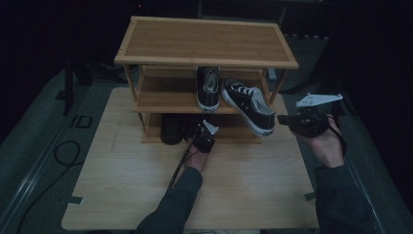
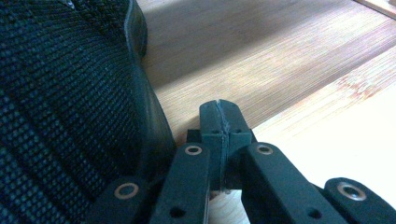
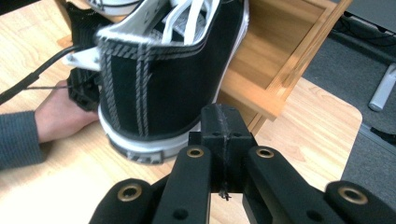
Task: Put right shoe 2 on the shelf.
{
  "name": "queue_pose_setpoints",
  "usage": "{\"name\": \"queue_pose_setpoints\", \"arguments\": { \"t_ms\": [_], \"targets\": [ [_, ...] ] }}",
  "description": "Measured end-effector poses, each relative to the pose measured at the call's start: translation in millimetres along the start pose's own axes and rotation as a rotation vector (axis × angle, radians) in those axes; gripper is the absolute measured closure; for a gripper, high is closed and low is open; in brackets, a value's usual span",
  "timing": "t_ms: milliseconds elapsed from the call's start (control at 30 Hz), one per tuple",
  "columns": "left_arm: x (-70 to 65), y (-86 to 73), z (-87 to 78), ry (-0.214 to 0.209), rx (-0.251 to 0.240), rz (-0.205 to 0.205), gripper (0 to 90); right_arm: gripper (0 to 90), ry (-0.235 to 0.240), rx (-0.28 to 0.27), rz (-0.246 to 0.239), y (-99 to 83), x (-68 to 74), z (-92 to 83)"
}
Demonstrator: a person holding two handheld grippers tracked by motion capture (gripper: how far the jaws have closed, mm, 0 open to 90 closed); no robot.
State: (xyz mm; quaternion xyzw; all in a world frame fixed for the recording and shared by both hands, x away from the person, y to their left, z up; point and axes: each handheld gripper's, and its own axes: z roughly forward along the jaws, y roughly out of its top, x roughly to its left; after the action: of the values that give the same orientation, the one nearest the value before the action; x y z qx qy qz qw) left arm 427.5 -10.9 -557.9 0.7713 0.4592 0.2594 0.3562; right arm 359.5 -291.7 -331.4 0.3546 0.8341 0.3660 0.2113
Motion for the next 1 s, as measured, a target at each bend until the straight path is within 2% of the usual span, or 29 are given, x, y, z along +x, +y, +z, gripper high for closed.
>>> {"name": "queue_pose_setpoints", "arguments": {
  "t_ms": [267, 600, 800, 1000],
  "targets": [
    [0.0, 0.0, 0.0, 0.0, 0.0, 0.0, 90.0, 90.0, 0.027, 0.012, -0.016, -12.9, 10.4, -2.4],
    [0.1, 0.0, 0.0, -0.001, 0.0, 0.0, 90.0, 90.0, 0.058, 0.026, -0.066, -18.4, 29.4, -3.5],
    [0.1, 0.0, 0.0, -0.002, 0.0, -0.002, 90.0, 90.0, 0.066, 0.043, -0.078, -21.8, 33.0, -1.3],
    [0.2, 0.0, 0.0, -0.001, 0.001, -0.002, 90.0, 90.0, 0.067, 0.034, -0.071, -22.0, 33.1, -0.1]
  ]
}}
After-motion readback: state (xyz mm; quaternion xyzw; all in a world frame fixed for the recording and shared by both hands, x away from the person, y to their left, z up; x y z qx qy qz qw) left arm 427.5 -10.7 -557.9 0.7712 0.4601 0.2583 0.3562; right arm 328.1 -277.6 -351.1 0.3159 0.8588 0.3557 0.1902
